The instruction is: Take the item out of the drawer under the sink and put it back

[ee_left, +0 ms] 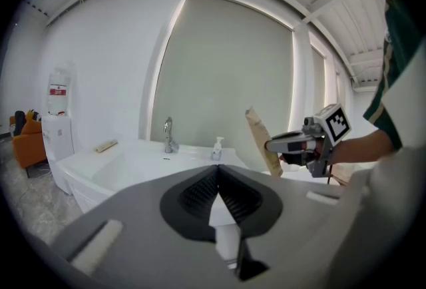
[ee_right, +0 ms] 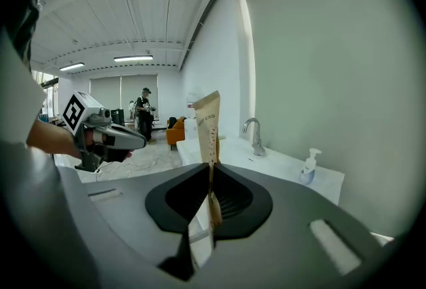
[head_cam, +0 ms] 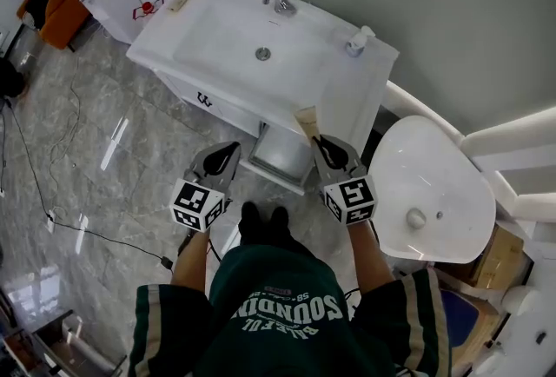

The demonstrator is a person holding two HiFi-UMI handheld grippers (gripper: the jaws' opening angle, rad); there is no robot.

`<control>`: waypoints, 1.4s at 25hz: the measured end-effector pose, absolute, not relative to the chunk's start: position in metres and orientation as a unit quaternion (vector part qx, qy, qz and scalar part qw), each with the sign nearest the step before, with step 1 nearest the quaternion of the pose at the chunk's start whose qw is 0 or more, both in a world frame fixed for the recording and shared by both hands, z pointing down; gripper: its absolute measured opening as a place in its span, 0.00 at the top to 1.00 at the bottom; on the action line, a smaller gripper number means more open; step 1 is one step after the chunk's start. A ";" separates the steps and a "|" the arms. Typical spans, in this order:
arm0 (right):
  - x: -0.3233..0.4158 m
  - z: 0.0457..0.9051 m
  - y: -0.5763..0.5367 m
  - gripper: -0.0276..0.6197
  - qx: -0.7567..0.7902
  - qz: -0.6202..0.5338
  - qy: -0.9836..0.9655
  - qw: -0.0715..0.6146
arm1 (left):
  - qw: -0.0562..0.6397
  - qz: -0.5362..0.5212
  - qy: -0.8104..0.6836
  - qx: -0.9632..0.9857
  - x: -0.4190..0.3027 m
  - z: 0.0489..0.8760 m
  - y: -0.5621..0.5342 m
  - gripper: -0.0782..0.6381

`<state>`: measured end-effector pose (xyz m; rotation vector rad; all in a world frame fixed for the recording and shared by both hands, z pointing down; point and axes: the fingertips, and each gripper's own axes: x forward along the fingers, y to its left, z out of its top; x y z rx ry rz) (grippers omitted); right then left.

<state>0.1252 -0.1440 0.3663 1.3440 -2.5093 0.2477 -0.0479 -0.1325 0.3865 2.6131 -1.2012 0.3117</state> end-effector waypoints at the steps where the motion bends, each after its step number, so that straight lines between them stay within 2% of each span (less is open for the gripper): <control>1: 0.127 0.363 -0.144 0.92 0.466 0.083 -0.869 0.141 | 0.122 0.107 -0.411 0.897 -0.046 0.384 -0.133 0.82; 12: 0.141 0.356 -0.141 0.92 0.468 0.079 -0.869 0.137 | 0.111 0.106 -0.406 0.901 -0.030 0.376 -0.135 0.82; 28: 0.120 0.362 -0.131 0.92 0.449 0.089 -0.878 0.137 | 0.122 0.114 -0.409 0.897 -0.037 0.385 -0.121 0.82; 35: 0.108 0.389 -0.129 0.92 0.434 0.103 -0.881 0.159 | 0.135 0.122 -0.413 0.893 -0.045 0.398 -0.115 0.82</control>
